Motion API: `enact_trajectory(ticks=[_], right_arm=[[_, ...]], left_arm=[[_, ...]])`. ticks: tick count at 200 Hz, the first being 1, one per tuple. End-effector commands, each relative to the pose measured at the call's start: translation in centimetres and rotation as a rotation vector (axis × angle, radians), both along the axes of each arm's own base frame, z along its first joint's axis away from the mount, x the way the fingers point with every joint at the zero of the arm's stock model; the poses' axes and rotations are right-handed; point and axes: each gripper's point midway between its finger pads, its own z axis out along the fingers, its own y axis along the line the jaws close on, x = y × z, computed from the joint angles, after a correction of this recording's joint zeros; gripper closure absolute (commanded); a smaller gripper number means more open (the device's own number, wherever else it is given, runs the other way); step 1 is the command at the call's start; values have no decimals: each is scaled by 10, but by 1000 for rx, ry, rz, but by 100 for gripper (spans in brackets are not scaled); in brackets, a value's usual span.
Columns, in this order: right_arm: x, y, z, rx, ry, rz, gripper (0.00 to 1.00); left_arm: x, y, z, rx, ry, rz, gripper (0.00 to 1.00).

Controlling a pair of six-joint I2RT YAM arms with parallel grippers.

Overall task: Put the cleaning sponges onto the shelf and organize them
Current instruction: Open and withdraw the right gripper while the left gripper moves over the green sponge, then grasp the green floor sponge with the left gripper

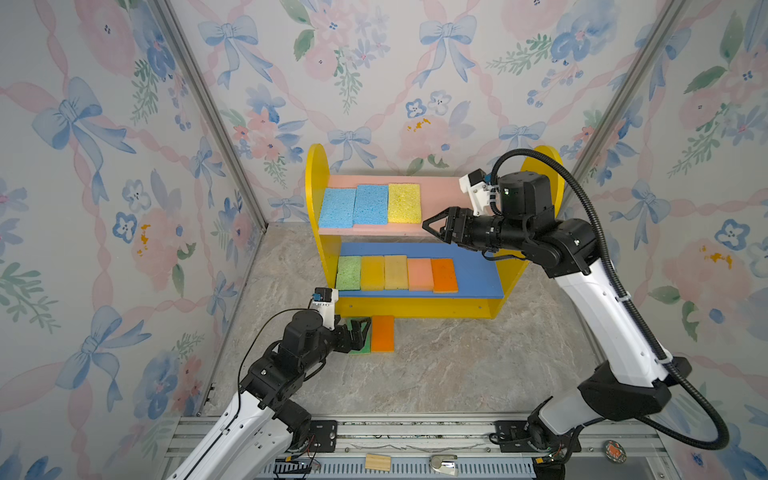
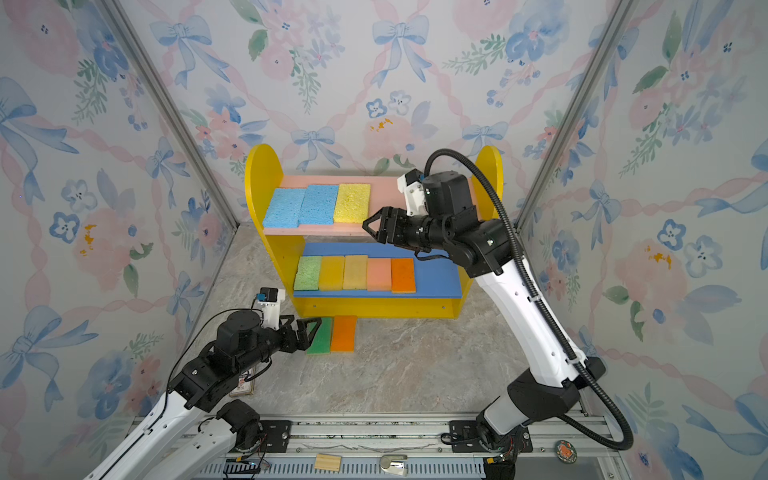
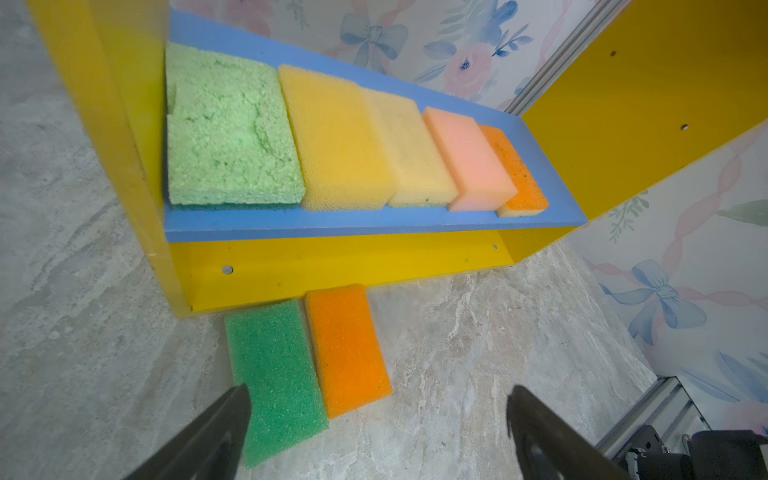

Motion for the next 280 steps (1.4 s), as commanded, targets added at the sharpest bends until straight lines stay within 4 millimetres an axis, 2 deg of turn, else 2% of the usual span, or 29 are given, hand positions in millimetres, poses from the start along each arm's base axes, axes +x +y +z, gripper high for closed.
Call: enact_trajectory(ticks=[1, 28, 51, 87, 107, 135, 190, 232, 264, 276, 280], right_arm=[[-33, -20, 8, 38, -80, 4, 26], [-66, -50, -13, 80, -100, -30, 21], [-88, -73, -45, 59, -78, -54, 17], [-106, -95, -104, -13, -11, -89, 10], [-111, -98, -132, -36, 29, -87, 7], [-116, -102, -156, -61, 55, -87, 5], [-117, -104, -180, -101, 83, -80, 3], [-114, -105, -187, -119, 89, -88, 1], [-112, -104, -188, -121, 96, -90, 0], [-111, -104, -187, -120, 95, -95, 0], [-111, -104, -187, -119, 96, -96, 0]], left_arm=[[-5, 4, -31, 3, 191, 68, 2], [-4, 23, -66, 116, 312, 170, 2], [3, 30, -80, 159, 351, 217, 2], [13, 37, -103, 255, 406, 246, 6], [17, 28, -119, 258, 443, 204, 16], [23, 23, -139, 281, 489, 171, 32], [32, 30, -166, 295, 571, 151, 50], [36, 26, -171, 254, 582, 126, 67], [33, 28, -179, 260, 609, 117, 87], [30, 31, -183, 265, 622, 118, 99], [30, 31, -184, 265, 624, 118, 100]])
